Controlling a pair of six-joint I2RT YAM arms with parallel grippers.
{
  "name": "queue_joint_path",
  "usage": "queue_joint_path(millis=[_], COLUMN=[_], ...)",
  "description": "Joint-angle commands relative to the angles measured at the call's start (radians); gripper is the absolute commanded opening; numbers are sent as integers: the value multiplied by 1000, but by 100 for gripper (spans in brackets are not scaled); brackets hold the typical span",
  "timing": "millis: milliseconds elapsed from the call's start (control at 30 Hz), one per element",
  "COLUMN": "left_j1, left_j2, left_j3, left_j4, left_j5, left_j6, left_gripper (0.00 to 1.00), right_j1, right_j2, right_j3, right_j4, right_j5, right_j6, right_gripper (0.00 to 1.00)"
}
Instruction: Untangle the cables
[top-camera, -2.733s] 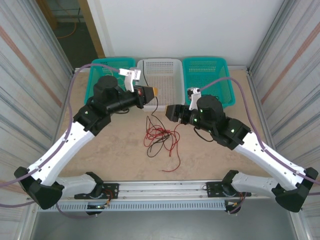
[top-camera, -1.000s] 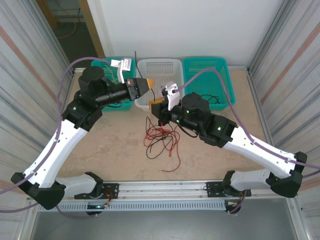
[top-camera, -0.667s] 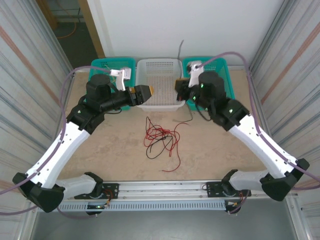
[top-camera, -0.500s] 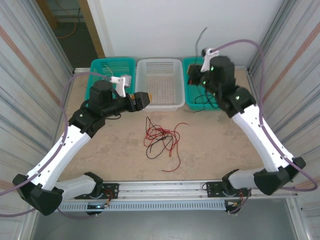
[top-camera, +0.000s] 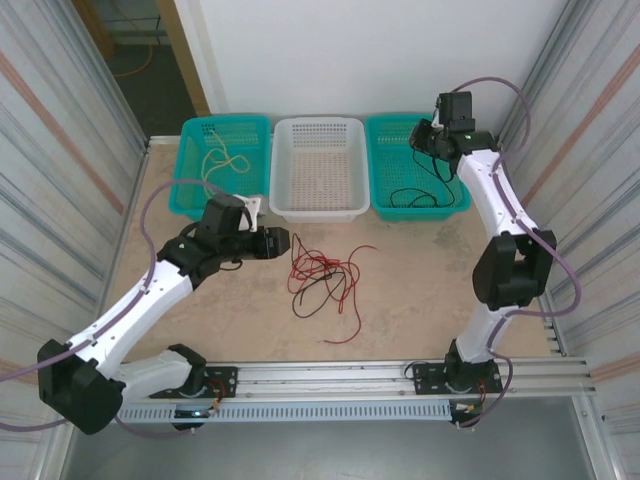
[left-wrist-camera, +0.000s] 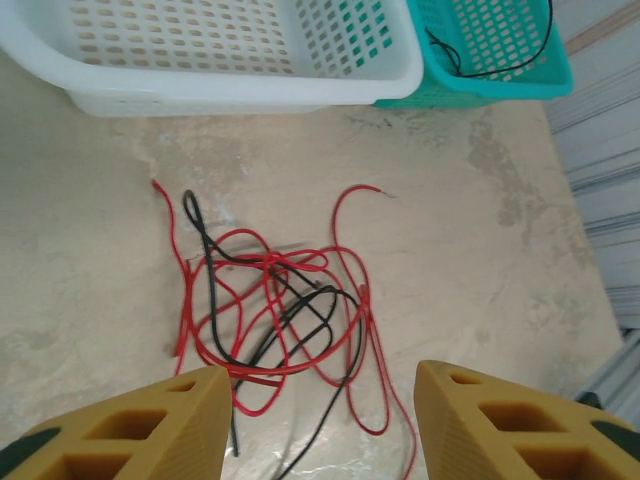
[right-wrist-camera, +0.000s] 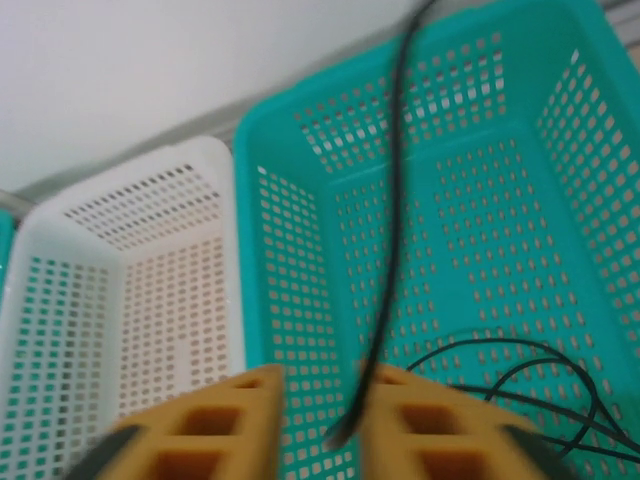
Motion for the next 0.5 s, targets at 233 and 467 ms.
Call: queue_joint_path(millis=[233, 467], left_j1=[-114, -245], left_j2=[91, 303], left_j3=[113, 260], left_j4=[-43, -103], left_j5=[-118, -218], left_j6=[164, 406], left_gripper=[51, 48], right_j1=[21, 122], right_j2=[-111, -477], right_j3=[-9, -365], right_j4=[-93, -38], right_j5=[1, 14], right_j6=[1, 57], right_gripper=[45, 49])
